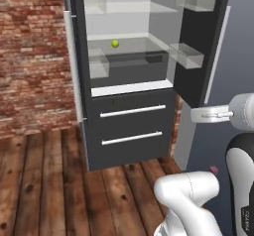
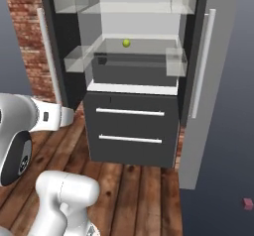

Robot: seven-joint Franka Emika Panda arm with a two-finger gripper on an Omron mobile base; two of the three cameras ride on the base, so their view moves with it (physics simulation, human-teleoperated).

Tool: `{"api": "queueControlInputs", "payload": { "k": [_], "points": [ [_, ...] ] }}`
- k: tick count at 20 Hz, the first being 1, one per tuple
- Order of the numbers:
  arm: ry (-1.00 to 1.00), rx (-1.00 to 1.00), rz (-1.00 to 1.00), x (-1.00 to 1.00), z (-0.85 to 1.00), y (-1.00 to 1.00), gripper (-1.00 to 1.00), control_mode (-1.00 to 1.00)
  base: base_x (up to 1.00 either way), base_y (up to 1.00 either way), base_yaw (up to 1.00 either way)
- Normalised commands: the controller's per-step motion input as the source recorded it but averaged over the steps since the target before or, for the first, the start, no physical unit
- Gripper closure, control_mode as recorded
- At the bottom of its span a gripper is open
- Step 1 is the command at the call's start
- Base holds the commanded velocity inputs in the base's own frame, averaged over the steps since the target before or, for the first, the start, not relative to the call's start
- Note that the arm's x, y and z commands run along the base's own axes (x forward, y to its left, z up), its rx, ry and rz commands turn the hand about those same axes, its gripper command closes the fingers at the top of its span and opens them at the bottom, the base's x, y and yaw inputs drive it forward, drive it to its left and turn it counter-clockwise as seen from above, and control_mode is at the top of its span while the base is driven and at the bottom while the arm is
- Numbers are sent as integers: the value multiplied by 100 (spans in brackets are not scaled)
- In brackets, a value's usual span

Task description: Retrieve the kiwi and pear from the fridge and place them into the bowl on the dining table.

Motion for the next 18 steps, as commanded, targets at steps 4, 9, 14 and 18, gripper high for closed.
{"api": "queueControlInputs", "payload": {
  "k": [4,9,14,18],
  "points": [
    [0,0,0,0,0,0,-100,100,51,-26,1],
    [0,0,0,0,0,0,-100,100,56,-18,1],
    [0,0,0,0,0,0,-100,100,62,-14,1],
    [0,0,0,0,0,0,-100,100,54,-22,1]
  ]
}}
